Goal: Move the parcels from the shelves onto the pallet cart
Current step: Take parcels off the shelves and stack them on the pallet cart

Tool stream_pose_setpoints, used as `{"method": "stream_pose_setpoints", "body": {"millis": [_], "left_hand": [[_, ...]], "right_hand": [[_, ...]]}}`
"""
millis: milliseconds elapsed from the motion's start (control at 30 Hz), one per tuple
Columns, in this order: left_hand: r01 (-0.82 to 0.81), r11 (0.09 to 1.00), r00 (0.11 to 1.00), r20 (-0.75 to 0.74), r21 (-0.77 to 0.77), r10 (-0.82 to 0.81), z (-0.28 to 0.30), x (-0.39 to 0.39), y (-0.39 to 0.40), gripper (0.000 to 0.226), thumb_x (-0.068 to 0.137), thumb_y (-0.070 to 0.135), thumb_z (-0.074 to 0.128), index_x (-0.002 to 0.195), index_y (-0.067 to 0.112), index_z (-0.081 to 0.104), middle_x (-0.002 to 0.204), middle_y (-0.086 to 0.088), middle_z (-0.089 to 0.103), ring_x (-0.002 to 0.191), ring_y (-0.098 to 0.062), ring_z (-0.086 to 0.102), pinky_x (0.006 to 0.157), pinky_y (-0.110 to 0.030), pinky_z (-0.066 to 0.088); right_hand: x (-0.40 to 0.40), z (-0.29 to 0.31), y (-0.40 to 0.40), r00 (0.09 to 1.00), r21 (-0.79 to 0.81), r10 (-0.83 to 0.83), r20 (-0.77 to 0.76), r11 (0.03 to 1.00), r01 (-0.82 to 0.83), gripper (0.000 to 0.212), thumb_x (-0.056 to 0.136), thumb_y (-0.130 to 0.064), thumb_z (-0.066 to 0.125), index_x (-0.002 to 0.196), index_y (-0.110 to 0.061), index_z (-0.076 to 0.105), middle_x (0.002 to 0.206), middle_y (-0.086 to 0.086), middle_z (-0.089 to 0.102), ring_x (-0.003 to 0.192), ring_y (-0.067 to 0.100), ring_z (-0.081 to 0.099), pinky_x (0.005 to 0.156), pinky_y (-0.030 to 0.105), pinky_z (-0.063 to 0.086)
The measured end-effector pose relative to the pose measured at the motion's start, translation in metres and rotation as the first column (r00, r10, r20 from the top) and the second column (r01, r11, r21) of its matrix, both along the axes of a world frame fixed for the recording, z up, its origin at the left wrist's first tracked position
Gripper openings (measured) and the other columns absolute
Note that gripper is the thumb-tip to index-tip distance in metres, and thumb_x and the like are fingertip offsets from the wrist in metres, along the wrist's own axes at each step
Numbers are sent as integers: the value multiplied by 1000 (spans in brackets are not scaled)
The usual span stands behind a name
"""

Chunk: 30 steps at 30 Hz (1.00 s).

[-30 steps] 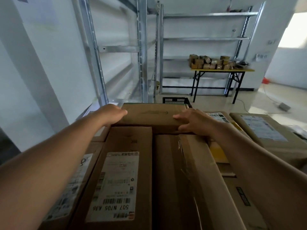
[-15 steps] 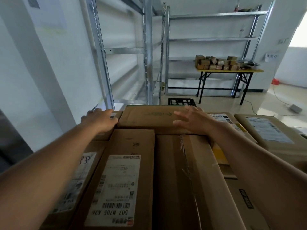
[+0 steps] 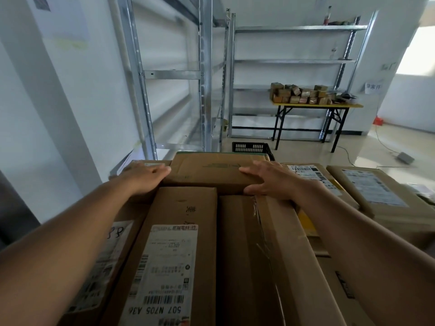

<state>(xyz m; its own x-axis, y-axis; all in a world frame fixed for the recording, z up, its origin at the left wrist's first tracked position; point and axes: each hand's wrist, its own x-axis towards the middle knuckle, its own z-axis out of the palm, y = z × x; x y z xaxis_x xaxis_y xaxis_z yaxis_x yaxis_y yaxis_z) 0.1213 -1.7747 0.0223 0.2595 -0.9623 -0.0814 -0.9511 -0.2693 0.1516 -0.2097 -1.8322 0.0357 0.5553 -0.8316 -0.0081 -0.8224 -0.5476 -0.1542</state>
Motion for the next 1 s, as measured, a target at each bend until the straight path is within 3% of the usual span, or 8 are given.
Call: {"method": "stream_pose_setpoints", "body": {"millis": [133, 333, 467, 633, 767, 1000], "left_hand": [[36, 999, 995, -90, 41, -32, -2, -5, -8, 65, 87, 68, 30, 144, 36, 28, 156, -2, 19, 143, -25, 13, 116, -46, 11], [45, 999, 998, -44, 29, -44, 4, -11, -8, 62, 91, 62, 32, 146, 33, 25, 156, -3, 20, 143, -25, 14, 116, -42, 13], [11, 997, 1000, 0, -78, -11, 16, -30, 7, 63, 90, 62, 35, 146, 35, 24, 154, -5, 25, 140, -30, 23, 111, -46, 24], [71, 949, 994, 98, -307, -43, 38, -64, 59, 54, 92, 54, 39, 140, 30, 38, 146, -4, 41, 129, -29, 40, 98, -43, 36], [91, 923, 979, 205, -374, -13, 46, -89, 115, 55, 92, 55, 36, 140, 30, 36, 145, -3, 41, 130, -27, 39, 101, -44, 34], [7, 869, 975, 196, -496, 104, 40, -146, 218, 56, 92, 53, 37, 141, 28, 36, 148, -2, 36, 135, -25, 31, 107, -46, 27]], "right_hand": [[0, -1, 3, 1000, 10, -16, 22, 1000, 16, 68, 87, -53, 57, 146, -42, 25, 157, 5, 17, 143, 29, 14, 113, 49, 17], [3, 1, 9, 999, -6, -44, -1, 999, 44, 71, 87, -55, 55, 148, -40, 21, 159, 5, 14, 144, 27, 12, 114, 50, 18], [6, 5, 17, 999, -109, -43, 16, 993, 44, 70, 88, -51, 55, 148, -32, 24, 157, 7, 18, 143, 27, 17, 112, 48, 23], [9, 14, 45, 992, -234, 20, 125, 972, 10, 56, 90, -44, 51, 141, -27, 40, 148, 3, 39, 135, 24, 34, 108, 43, 34], [6, 25, 79, 986, -331, 107, 125, 942, -61, 49, 93, -44, 48, 139, -28, 43, 145, 1, 43, 134, 22, 36, 106, 40, 31], [-18, 37, 160, 953, -392, 264, 147, 900, -189, 44, 95, -41, 44, 137, -27, 47, 142, -2, 45, 132, 19, 34, 106, 37, 30]]}}
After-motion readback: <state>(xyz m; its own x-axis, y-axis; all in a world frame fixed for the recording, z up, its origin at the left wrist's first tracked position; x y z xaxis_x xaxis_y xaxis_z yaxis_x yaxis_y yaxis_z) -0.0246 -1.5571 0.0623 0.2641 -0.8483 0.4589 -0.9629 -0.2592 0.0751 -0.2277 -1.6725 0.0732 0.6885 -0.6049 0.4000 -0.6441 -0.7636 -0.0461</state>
